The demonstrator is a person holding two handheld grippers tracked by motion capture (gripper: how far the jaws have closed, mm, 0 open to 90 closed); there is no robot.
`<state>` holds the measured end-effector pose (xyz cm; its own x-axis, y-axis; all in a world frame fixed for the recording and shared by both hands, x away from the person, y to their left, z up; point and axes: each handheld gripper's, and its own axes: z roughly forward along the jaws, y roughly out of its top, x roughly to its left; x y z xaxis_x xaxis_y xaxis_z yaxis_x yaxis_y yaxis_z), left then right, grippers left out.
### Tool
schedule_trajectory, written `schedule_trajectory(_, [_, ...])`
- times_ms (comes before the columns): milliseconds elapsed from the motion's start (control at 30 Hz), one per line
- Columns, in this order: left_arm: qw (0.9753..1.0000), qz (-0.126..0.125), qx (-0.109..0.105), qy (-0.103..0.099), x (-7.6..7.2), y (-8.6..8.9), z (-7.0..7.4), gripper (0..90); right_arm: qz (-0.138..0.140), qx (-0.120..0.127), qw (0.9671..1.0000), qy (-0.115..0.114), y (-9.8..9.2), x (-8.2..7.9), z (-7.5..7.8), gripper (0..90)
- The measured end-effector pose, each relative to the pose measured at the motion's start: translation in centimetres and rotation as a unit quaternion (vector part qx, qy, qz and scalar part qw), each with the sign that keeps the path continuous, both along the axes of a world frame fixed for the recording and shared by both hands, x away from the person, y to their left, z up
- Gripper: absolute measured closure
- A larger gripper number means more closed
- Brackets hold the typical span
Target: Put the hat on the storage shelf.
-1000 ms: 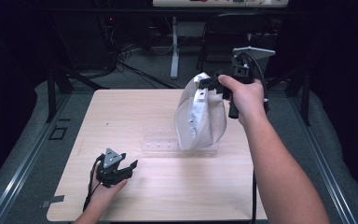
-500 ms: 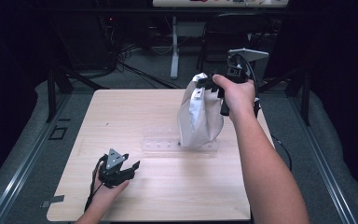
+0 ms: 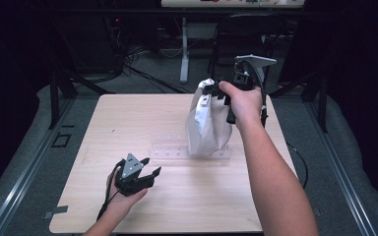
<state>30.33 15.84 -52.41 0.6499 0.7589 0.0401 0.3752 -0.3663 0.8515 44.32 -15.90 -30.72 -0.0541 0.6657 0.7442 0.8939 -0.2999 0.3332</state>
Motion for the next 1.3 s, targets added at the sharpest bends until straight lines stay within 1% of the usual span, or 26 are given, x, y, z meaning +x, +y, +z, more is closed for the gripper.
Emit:
schedule_trajectory(67, [0.9999, -0.011, 0.000, 0.004, 0.2, -1.0, 0.2, 47.6, -0.002, 0.000, 1.0000, -0.001, 0.1, 0.0, 0.0, 82.2])
schedule_trajectory(133, [0.9998, -0.018, -0.002, 0.012, 0.5, -1.9, 0.3, 49.7, 0.000, -0.007, 1.0000, -0.001, 0.2, 0.0, -0.1, 82.2])
schedule_trajectory(167, [0.9996, -0.023, -0.005, 0.013, 0.7, -2.4, 0.4, 50.9, 0.001, -0.006, 1.0000, -0.001, 0.3, 0.0, -0.1, 82.2])
schedule_trajectory(233, [0.9994, -0.031, -0.009, 0.012, 0.9, -3.3, 0.6, 51.5, 0.001, -0.003, 1.0000, -0.003, 0.4, 0.0, -0.1, 82.2])
schedule_trajectory(267, [0.9994, -0.031, -0.009, 0.012, 0.9, -3.3, 0.6, 51.7, 0.001, -0.003, 1.0000, -0.003, 0.4, 0.0, -0.1, 82.2])
schedule_trajectory(300, [0.9992, -0.036, -0.014, 0.011, 1.1, -3.9, 0.7, 51.7, 0.002, -0.004, 1.0000, -0.003, 0.4, 0.0, -0.1, 82.2])
schedule_trajectory(433, [0.9986, -0.044, -0.030, 0.010, 1.8, -5.6, 1.4, 51.7, 0.006, -0.006, 1.0000, -0.006, 0.7, -0.1, 0.0, 82.2])
schedule_trajectory(500, [0.9985, -0.045, -0.032, 0.006, 2.0, -6.2, 1.7, 51.7, 0.007, -0.006, 0.9999, -0.008, 0.8, -0.2, 0.0, 82.2])
schedule_trajectory(567, [0.9984, -0.050, -0.028, -0.004, 2.2, -7.1, 2.0, 51.7, 0.011, -0.008, 0.9999, -0.008, 0.8, -0.2, 0.0, 82.1])
schedule_trajectory(700, [0.9985, -0.054, -0.009, -0.002, 2.5, -8.3, 1.7, 51.4, 0.008, -0.006, 0.9999, -0.011, 1.0, -0.3, 0.0, 82.2])
schedule_trajectory(733, [0.9985, -0.055, -0.008, -0.001, 2.6, -8.6, 1.6, 51.3, 0.012, -0.008, 0.9998, -0.010, 0.9, -0.3, 0.0, 82.1])
schedule_trajectory(800, [0.9984, -0.057, -0.002, 0.001, 2.7, -9.0, 1.3, 51.3, 0.010, -0.006, 0.9999, -0.011, 1.1, -0.4, 0.0, 82.1])
schedule_trajectory(867, [0.9984, -0.057, -0.002, 0.002, 2.8, -9.2, 1.2, 51.5, 0.013, -0.007, 0.9998, -0.011, 1.2, -0.4, 0.0, 82.2])
schedule_trajectory(900, [0.9985, -0.054, -0.002, 0.005, 3.0, -9.5, 1.0, 52.0, 0.012, -0.007, 0.9998, -0.011, 1.2, -0.4, 0.0, 82.1])
schedule_trajectory(933, [0.9985, -0.054, -0.002, 0.005, 3.0, -9.5, 1.0, 53.9, 0.012, -0.007, 0.9998, -0.011, 1.2, -0.4, 0.0, 82.1])
schedule_trajectory(967, [0.9986, -0.052, 0.000, 0.008, 3.1, -9.7, 0.8, 53.9, 0.017, -0.008, 0.9998, -0.010, 1.2, -0.4, 0.0, 82.1])
schedule_trajectory(1000, [0.9987, -0.050, 0.004, 0.011, 3.3, -10.1, 0.6, 58.3, 0.016, -0.007, 0.9998, -0.010, 1.4, -0.4, 0.1, 82.1])
schedule_trajectory(1067, [0.9989, -0.045, 0.010, 0.009, 3.4, -10.2, 0.6, 61.8, 0.017, -0.008, 0.9998, -0.011, 1.4, -0.4, 0.1, 82.1])
schedule_trajectory(1167, [0.9991, -0.040, 0.001, 0.010, 3.6, -10.2, 0.6, 69.0, 0.017, -0.008, 0.9998, -0.011, 1.5, -0.4, 0.1, 82.1])
schedule_trajectory(1233, [0.9991, -0.042, 0.008, 0.006, 3.6, -10.2, 0.7, 73.6, 0.018, -0.008, 0.9997, -0.011, 1.6, -0.4, 0.1, 82.1])
schedule_trajectory(1300, [0.9989, -0.045, 0.014, 0.002, 3.6, -10.1, 0.7, 76.2, 0.019, -0.008, 0.9997, -0.012, 1.6, -0.5, 0.1, 82.1])
